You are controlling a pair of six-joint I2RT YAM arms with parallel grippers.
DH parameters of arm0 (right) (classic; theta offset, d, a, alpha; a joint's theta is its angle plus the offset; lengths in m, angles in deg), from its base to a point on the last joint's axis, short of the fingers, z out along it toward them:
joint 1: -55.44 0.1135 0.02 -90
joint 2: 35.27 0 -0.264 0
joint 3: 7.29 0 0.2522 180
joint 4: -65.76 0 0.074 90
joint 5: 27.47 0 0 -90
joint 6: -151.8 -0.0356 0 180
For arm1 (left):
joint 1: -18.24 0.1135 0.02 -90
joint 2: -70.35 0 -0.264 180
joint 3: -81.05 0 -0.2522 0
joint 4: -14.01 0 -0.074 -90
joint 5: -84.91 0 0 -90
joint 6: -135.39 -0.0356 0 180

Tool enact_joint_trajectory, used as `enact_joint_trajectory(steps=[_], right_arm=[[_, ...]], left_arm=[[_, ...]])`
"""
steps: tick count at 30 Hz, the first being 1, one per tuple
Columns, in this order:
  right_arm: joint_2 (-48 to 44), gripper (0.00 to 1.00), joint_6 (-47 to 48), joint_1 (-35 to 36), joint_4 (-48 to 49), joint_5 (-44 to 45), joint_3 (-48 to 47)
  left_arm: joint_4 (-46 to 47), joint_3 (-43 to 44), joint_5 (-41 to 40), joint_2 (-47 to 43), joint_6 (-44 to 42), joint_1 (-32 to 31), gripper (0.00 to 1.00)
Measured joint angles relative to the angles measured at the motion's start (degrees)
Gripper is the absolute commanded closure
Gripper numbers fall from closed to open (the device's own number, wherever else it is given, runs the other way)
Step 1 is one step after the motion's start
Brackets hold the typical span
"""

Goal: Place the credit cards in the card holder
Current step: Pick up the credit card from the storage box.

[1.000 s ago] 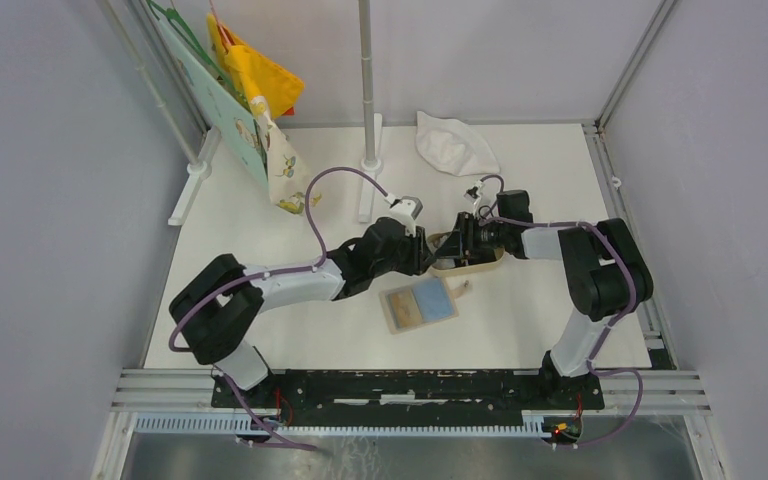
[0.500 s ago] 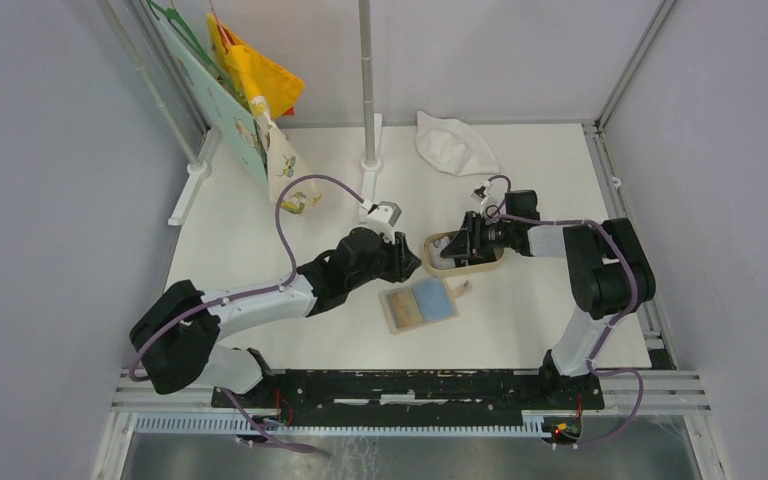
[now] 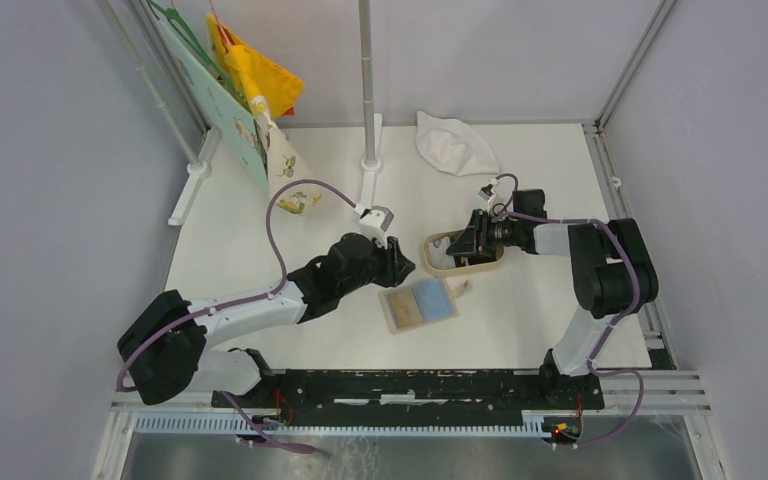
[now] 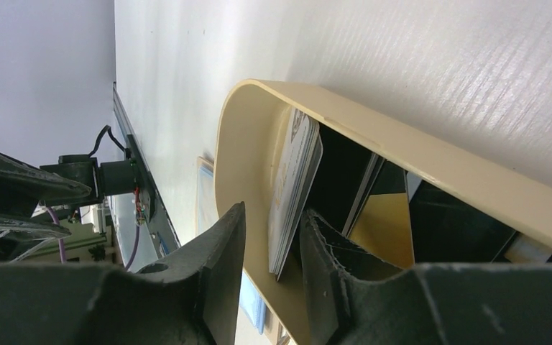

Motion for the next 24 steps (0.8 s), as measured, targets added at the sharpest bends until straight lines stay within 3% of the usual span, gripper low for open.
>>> enact_joint_trajectory(steps=[5, 14, 24], right_arm=[[0.0, 0.63, 0.0, -0.22, 0.0, -0.35, 0.0], [1.79, 0.49, 0.2, 0.42, 0.28, -1.16, -0.59], [2.73, 0.49, 2.97, 5.55, -0.39, 0.39, -2.62]], left_arm=[[-0.15, -0.52, -0.04, -0.79, 0.02, 0.0, 0.61], [-0.09, -0.52, -0.02, -1.09, 0.04, 0.0, 0.61], [0.04, -0.55, 0.02, -1.09, 0.22, 0.0, 0.61]])
